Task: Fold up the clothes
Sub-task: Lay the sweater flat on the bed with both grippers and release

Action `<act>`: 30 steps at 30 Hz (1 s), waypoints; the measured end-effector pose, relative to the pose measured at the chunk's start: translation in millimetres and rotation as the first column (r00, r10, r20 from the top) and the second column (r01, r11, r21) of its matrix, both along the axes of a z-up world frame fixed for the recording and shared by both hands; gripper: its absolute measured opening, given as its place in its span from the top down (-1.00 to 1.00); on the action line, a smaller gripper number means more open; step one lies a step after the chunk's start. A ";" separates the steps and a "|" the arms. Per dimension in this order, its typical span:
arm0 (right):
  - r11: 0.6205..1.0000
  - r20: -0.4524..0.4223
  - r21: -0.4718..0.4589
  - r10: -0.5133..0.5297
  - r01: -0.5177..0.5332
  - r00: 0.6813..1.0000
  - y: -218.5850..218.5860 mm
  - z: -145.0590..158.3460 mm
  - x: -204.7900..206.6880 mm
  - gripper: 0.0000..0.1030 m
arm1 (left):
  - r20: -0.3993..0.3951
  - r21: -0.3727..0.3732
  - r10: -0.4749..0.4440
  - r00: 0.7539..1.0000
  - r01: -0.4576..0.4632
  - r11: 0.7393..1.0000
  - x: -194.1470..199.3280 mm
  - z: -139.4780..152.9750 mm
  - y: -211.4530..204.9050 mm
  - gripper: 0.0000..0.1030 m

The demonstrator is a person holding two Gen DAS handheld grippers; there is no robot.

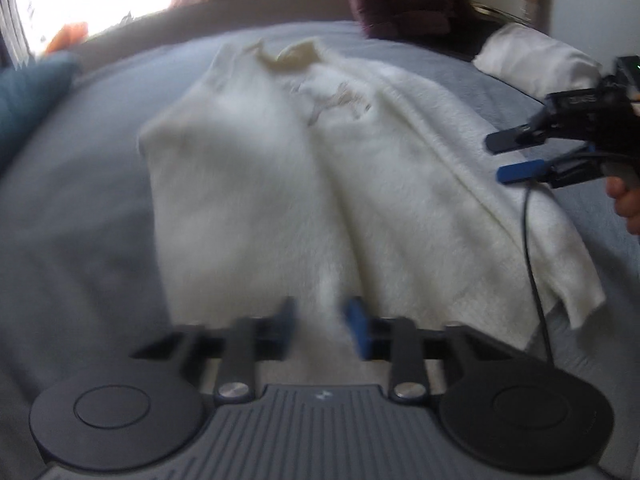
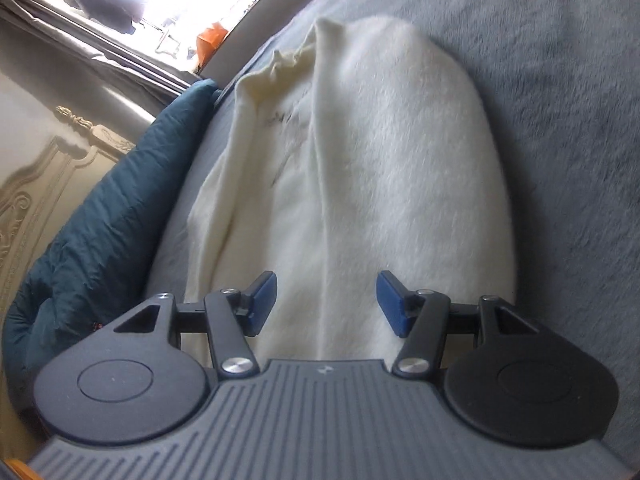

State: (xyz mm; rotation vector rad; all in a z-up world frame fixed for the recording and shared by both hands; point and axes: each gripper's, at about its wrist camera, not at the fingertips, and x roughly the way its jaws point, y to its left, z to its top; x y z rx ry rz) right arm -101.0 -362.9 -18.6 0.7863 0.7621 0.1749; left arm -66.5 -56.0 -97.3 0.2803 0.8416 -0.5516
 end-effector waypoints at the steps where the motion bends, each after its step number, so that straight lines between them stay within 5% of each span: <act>1: 1.000 0.002 0.007 -0.004 0.004 1.000 2.9 -0.3 -3.6 -0.07 | -0.003 0.002 0.005 1.000 -0.005 1.000 1.3 -4.0 0.2 0.58; 4: 0.999 0.007 0.028 -0.016 0.015 1.000 11.5 -1.3 -14.4 -0.07 | 0.026 0.052 -0.020 0.999 0.019 0.998 -1.9 -9.6 -8.9 0.56; 6: 0.999 0.023 0.034 -0.028 0.028 0.999 12.1 7.7 -24.8 -0.07 | 0.024 0.074 -0.039 0.999 0.037 0.997 -4.6 -9.8 -15.2 0.20; 8: 0.999 0.027 0.039 -0.036 0.035 0.999 12.5 13.9 -34.6 -0.07 | 0.025 0.082 -0.045 0.999 0.043 0.996 -2.4 -15.0 -19.5 0.08; 10: 0.999 0.028 0.038 -0.040 0.039 0.999 14.5 15.4 -38.7 -0.07 | 0.040 0.094 -0.037 0.999 0.034 0.995 -1.9 -20.6 -21.1 0.23; 12: 0.999 0.029 0.033 -0.039 0.038 0.999 16.3 16.0 -41.1 -0.07 | 0.043 0.080 -0.010 0.999 0.006 0.997 -1.1 -21.6 -17.1 0.71; 18: 0.999 0.029 0.032 -0.034 0.033 0.999 15.0 15.7 -42.3 -0.07 | 0.008 -0.071 0.144 0.990 -0.143 0.987 15.8 18.2 30.5 0.78; 21: 0.998 0.013 0.050 -0.045 0.044 0.999 11.1 11.5 -39.8 -0.07 | 0.025 -0.080 0.242 0.970 -0.239 0.968 66.6 60.3 61.4 0.79; 23: 0.997 0.002 0.064 -0.046 0.045 0.999 9.3 8.6 -38.3 -0.07 | 0.154 -0.115 0.367 0.917 -0.352 0.929 109.6 111.4 89.5 0.79; 26: 0.997 -0.005 0.071 -0.030 0.030 1.000 9.4 5.6 -36.0 -0.07 | 0.424 -0.212 0.540 0.727 -0.500 0.839 161.0 189.4 122.4 0.64; 28: 0.997 -0.010 0.069 -0.022 0.023 1.000 9.6 3.9 -34.5 -0.07 | 0.567 -0.193 0.569 0.595 -0.576 0.794 188.5 208.7 127.1 0.11; 29: 0.998 -0.014 0.066 -0.021 0.022 1.000 9.4 3.2 -33.9 -0.07 | 0.609 -0.155 0.568 0.553 -0.619 0.770 200.1 207.9 126.3 -0.31; 30: 0.997 -0.018 0.068 -0.028 0.029 0.999 8.2 2.1 -33.5 -0.07 | 0.603 -0.134 0.576 0.552 -0.642 0.755 203.5 199.0 125.8 -0.45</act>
